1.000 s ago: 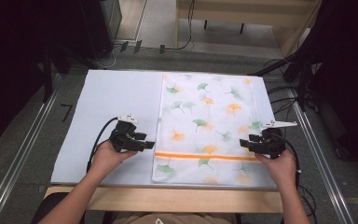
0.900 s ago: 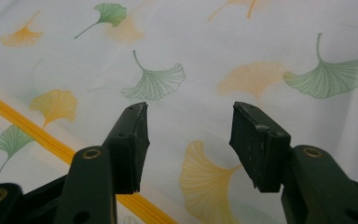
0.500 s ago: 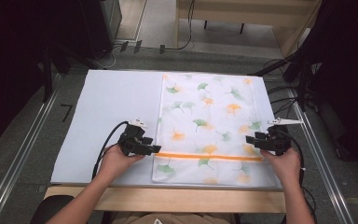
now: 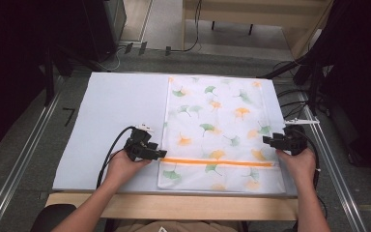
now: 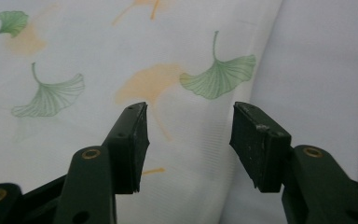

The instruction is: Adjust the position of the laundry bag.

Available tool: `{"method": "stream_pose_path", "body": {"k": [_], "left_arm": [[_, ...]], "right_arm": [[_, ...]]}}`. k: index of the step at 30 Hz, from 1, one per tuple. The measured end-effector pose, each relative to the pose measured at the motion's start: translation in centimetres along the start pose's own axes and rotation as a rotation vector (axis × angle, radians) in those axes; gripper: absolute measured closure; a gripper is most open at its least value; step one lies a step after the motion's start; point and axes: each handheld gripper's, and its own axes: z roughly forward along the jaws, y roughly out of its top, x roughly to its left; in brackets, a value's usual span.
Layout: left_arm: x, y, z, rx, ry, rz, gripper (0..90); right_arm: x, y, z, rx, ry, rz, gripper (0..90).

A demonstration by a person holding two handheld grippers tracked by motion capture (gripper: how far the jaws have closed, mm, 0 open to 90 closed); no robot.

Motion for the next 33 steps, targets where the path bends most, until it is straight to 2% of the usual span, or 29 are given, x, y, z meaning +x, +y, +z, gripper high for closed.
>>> {"method": "stream_pose_path", "body": {"k": [6,8,10,12,17,19,20,21,23,25,28,29,32,33], "left_arm": [[-0.1,0.1,0.4,-0.006,0.006,-0.007,45.5],[-0.3,0.2,0.5,-0.011,-0.006,-0.016,46.1],[-0.5,0.3,0.7,-0.007,-0.003,-0.006,47.3],[-0.7,0.3,0.9,-0.007,-0.006,-0.007,49.7],[-0.8,0.5,1.2,-0.008,-0.026,-0.021,57.4],[-0.9,0.6,1.3,-0.010,-0.028,-0.026,62.0],[-0.9,0.7,1.4,-0.004,-0.026,-0.020,62.0],[-0.9,0.8,1.4,-0.001,-0.021,-0.013,66.8],[-0.9,0.8,1.5,0.004,-0.009,0.000,69.9],[-0.8,0.8,1.6,0.002,-0.026,0.001,76.5],[-0.7,0.9,1.8,0.007,-0.046,0.010,85.4],[-0.7,1.0,2.0,0.012,-0.060,0.002,89.0],[-0.7,1.1,2.0,0.018,-0.065,0.003,89.9],[-0.6,1.2,2.0,0.019,-0.069,0.007,90.0]], "right_arm": [[-0.5,0.1,0.8,0.027,-0.016,0.016,45.7],[-0.4,0.0,1.1,0.041,-0.021,0.012,45.7],[-0.4,0.0,1.4,0.052,-0.021,0.017,45.8],[-0.4,0.1,1.8,0.064,-0.011,0.016,46.1],[-0.1,0.2,2.1,0.061,-0.021,0.014,48.3],[0.0,0.2,2.2,0.055,0.010,0.031,55.4],[0.0,0.2,2.2,0.055,0.010,0.031,55.4],[0.1,0.3,2.4,0.048,0.042,0.047,57.5],[0.3,0.4,2.5,0.049,0.026,0.040,60.1],[0.4,0.4,2.5,0.048,0.008,0.023,65.7],[0.3,0.4,2.5,0.047,-0.015,0.030,76.4],[0.1,0.4,2.5,0.051,0.009,0.060,85.3],[-0.1,0.4,2.6,0.053,0.025,0.086,88.2],[0.0,0.4,2.6,0.055,0.020,0.076,89.4]]}}
